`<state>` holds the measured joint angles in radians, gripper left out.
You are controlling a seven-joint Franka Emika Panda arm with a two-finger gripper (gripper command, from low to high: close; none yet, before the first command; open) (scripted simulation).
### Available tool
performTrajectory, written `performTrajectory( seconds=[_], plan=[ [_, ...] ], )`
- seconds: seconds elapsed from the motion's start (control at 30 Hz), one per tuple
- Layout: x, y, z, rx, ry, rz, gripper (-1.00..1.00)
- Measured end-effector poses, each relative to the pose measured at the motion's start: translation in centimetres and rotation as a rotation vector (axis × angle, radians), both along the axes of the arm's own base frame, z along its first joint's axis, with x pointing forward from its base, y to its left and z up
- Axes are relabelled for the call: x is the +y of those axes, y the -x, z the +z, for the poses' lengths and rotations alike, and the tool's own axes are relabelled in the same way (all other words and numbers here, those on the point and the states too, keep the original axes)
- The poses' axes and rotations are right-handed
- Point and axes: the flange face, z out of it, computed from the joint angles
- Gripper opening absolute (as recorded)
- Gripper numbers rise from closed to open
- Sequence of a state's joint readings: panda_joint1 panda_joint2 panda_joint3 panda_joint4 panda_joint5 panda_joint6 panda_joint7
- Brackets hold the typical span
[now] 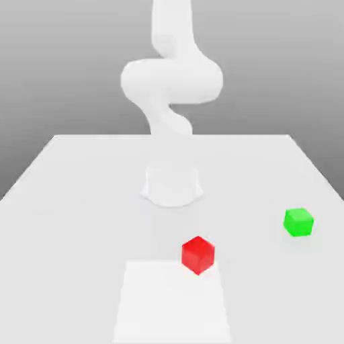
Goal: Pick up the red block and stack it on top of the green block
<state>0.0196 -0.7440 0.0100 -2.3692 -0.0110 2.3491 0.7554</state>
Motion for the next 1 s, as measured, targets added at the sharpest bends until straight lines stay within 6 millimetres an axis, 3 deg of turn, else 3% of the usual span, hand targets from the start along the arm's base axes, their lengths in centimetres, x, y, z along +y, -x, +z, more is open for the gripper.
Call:
performTrajectory(
  seconds=[0.13, 0.3, 0.43, 0.47, 0.63, 0.7, 0.87, 0.9, 1.0],
  plan=[
    [1.9, -3.1, -9.9, 0.145, 0.082, 0.119, 0.0],
    [3.4, -3.4, -22.5, 0.326, 0.158, 0.275, 0.0],
    [4.1, -0.9, -32.6, 0.48, 0.204, 0.419, 0.0],
    [4.1, -0.9, -32.6, 0.48, 0.204, 0.419, 0.0],
    [4.4, 4.7, -45.1, 0.666, 0.244, 0.604, 0.0],
    [4.5, 5.3, -47.5, 0.687, 0.25, 0.626, 0.0],
    [4.4, 5.9, -51.3, 0.694, 0.248, 0.634, 0.0],
    [4.4, 6.0, -51.7, 0.694, 0.247, 0.635, -1.0],
    [4.4, 6.0, -51.7, 0.695, 0.247, 0.635, -1.0]
  ],
)
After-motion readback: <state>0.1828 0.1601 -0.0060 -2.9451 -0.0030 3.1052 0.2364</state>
